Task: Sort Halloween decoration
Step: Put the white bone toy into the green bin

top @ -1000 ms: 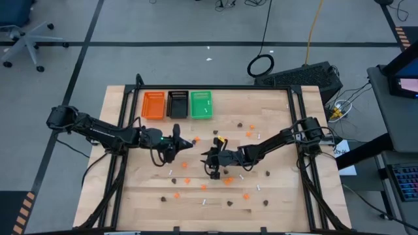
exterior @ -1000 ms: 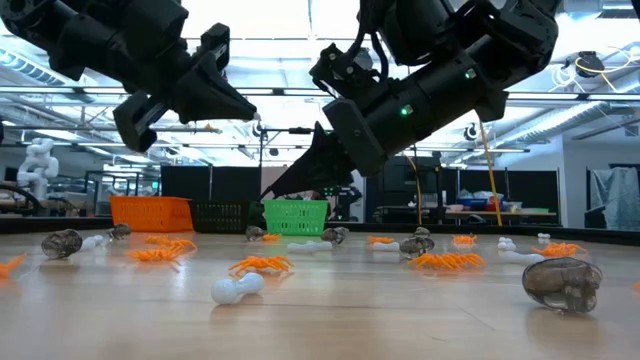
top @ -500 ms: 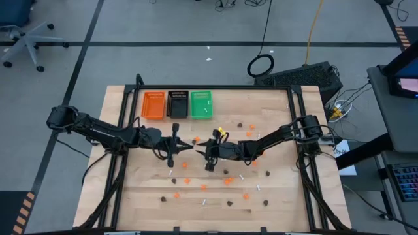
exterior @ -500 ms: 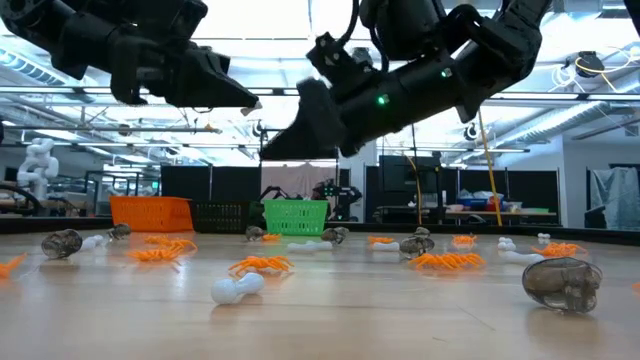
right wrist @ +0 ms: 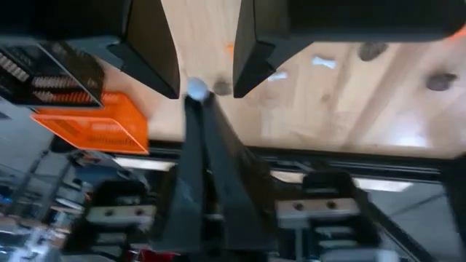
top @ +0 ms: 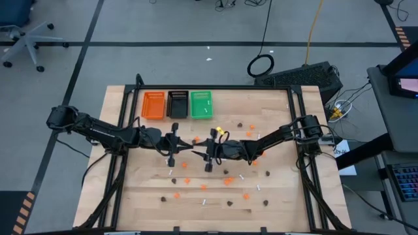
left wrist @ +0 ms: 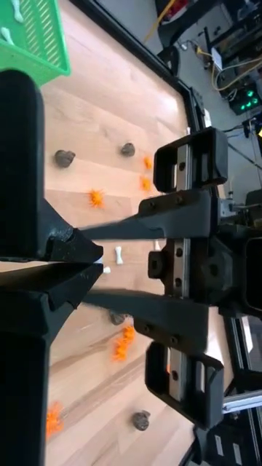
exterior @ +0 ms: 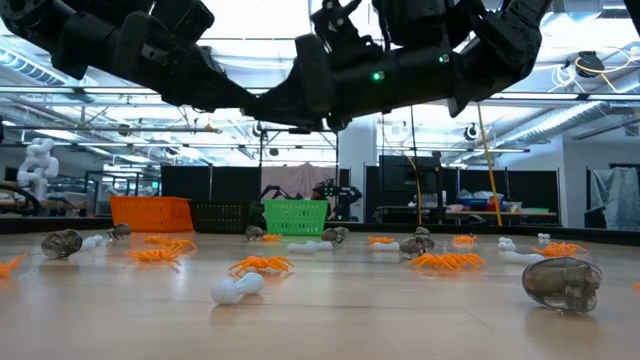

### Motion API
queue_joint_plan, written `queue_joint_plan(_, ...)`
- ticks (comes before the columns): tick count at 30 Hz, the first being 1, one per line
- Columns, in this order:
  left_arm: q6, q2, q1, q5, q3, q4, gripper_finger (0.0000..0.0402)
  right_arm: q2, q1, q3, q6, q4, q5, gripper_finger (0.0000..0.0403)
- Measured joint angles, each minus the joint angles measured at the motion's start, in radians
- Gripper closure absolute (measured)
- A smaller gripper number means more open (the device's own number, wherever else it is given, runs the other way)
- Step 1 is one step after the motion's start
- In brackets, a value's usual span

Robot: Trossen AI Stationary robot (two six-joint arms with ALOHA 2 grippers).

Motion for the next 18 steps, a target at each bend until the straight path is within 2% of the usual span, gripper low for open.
queue_joint_plan(8,0.000,0.000,0.000,0.023,0.000,0.025,0.0401,0.000,-0.002,0.007,-0.017,-0.003,-0.002,0.0293)
queue_joint_plan(18,-0.003,0.013,0.000,0.024,0.000,0.025,0.0401,0.000,-0.002,0.007,-0.043,-0.007,-0.002,0.0364)
